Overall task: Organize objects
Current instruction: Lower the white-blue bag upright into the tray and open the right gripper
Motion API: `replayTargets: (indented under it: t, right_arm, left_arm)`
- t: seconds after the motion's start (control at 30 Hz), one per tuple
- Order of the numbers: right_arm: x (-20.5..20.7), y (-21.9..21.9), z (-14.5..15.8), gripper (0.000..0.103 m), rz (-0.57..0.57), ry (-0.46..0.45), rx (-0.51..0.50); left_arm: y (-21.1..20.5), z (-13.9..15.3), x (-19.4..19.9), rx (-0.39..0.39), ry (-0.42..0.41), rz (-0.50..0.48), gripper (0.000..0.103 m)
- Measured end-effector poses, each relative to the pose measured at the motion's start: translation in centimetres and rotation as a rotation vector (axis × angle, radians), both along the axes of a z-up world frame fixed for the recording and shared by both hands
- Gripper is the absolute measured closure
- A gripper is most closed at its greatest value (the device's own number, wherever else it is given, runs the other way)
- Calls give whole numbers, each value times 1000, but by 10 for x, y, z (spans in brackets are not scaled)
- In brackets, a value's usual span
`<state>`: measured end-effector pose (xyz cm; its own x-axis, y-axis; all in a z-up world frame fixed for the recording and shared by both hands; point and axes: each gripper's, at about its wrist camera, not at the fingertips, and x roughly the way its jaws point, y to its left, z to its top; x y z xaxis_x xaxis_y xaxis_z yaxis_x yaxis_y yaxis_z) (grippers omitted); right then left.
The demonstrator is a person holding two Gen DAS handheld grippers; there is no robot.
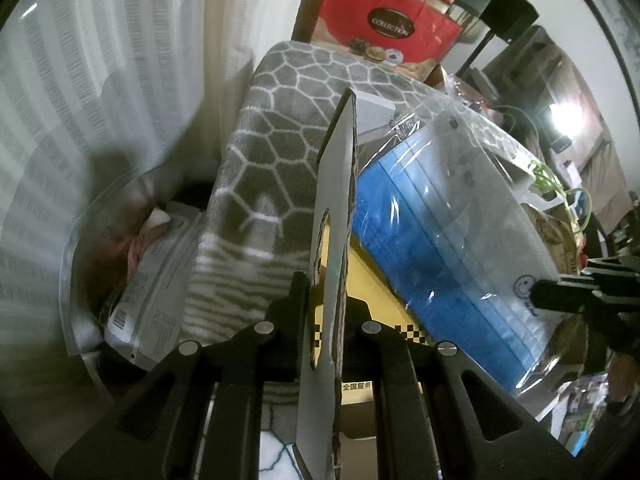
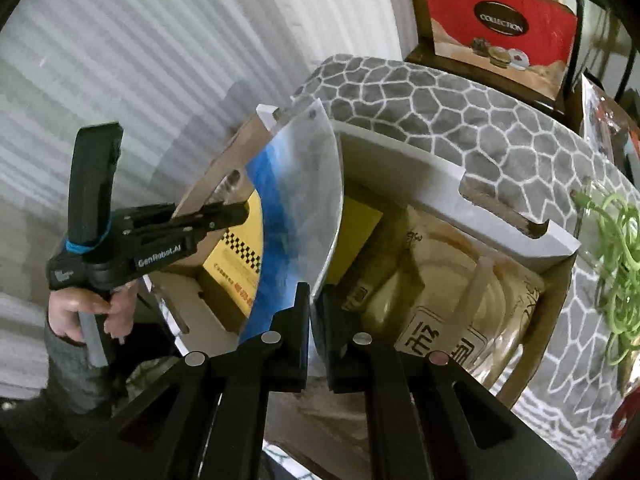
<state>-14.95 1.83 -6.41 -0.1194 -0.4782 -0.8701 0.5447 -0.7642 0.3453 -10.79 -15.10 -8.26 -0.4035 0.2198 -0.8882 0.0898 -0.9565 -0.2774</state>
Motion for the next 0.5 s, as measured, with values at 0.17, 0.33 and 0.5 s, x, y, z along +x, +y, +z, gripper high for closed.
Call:
replayTargets:
  t: [0.17, 0.33, 0.5]
  right_arm:
    - [-4, 21, 18, 100, -63, 7, -79]
    - [-8, 43, 38, 100, -114, 27, -96]
    - [-9, 52, 37, 93, -132, -17, -76]
  left_arm:
    - [0, 1, 0, 0, -2, -5, 94]
    - [0, 1, 0, 1, -2, -2, 94]
    - [0, 1, -1, 1, -3, -4, 94]
